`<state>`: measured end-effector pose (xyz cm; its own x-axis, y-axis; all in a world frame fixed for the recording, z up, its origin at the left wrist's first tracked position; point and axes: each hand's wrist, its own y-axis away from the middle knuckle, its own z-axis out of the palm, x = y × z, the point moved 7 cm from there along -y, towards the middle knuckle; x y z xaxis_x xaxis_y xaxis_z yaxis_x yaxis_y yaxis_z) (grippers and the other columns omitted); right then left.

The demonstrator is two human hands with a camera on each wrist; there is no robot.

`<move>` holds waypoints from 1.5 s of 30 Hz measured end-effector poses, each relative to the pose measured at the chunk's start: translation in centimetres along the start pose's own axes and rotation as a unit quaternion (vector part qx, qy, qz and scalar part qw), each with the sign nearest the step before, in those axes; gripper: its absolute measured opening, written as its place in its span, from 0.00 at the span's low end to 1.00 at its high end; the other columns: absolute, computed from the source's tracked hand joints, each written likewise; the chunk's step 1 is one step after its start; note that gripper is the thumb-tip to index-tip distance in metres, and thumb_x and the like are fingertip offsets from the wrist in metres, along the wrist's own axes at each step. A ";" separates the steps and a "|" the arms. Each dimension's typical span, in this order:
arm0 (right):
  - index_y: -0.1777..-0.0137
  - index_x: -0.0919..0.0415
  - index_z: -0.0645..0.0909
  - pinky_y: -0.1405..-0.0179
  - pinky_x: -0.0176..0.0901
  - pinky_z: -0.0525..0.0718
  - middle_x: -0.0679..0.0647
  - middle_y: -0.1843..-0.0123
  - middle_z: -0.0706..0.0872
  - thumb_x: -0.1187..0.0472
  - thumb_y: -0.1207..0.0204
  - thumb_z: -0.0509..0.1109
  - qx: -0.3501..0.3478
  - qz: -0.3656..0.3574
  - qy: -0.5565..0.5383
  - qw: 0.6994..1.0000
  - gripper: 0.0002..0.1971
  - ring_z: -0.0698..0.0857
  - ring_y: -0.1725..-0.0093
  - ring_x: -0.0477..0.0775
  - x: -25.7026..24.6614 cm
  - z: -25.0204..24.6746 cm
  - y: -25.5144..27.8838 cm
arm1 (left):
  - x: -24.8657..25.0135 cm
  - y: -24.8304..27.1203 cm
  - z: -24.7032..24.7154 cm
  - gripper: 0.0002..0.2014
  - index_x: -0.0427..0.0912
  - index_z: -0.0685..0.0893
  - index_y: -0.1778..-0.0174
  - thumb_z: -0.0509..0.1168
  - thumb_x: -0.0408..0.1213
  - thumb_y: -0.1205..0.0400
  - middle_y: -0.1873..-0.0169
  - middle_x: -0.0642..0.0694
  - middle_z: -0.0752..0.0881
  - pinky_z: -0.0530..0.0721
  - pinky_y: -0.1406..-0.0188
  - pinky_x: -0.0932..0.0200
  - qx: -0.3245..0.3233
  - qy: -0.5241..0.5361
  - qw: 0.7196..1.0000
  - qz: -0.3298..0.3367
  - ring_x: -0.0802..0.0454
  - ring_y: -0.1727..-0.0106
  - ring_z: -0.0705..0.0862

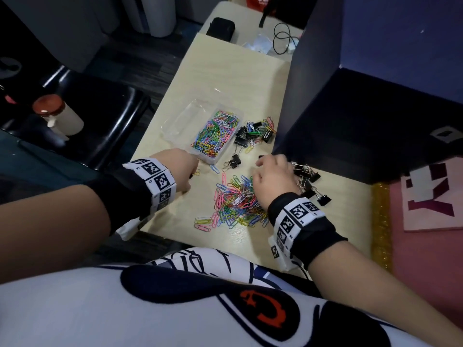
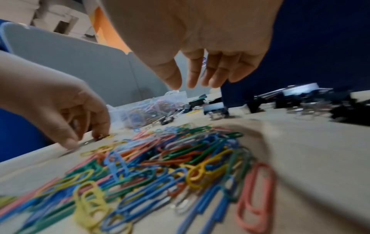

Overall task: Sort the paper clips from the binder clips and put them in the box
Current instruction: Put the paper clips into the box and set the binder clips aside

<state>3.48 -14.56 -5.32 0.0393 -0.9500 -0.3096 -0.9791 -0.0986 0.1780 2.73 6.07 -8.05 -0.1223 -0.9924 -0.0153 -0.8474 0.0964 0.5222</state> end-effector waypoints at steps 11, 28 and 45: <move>0.43 0.50 0.80 0.35 0.51 0.74 0.52 0.42 0.77 0.53 0.19 0.62 -0.089 -0.115 -0.028 0.989 0.09 0.75 0.36 0.56 -4.4 3.0 0.5 | 2.2 1.3 -0.3 0.17 0.43 0.78 0.42 0.67 0.40 0.26 0.50 0.44 0.84 0.77 0.54 0.56 0.068 0.086 0.992 0.064 0.42 0.47 0.83; 0.55 0.55 0.86 0.58 0.39 0.74 0.54 0.56 0.88 0.51 0.23 0.67 -0.176 -0.009 -0.139 0.974 0.10 0.83 0.53 0.54 -1.6 2.2 0.6 | 7.7 1.1 -2.9 0.22 0.45 0.74 0.41 0.71 0.34 0.29 0.61 0.55 0.85 0.84 0.54 0.51 0.119 0.241 0.942 0.202 0.51 0.56 0.86; 0.25 0.50 0.70 0.29 0.57 0.68 0.50 0.23 0.69 0.60 0.18 0.58 -0.078 -0.142 0.055 0.985 0.21 0.69 0.26 0.58 -3.4 1.9 -1.8 | 1.7 0.0 -1.9 0.14 0.45 0.77 0.39 0.57 0.40 0.20 0.45 0.40 0.83 0.79 0.58 0.52 0.124 0.069 0.989 0.036 0.38 0.46 0.83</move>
<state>4.72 -10.58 -6.40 0.3370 -0.9032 -0.2656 -0.8836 -0.4009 0.2421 3.54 4.22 -6.42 -0.1301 -0.9815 0.1405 -0.9417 0.1667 0.2922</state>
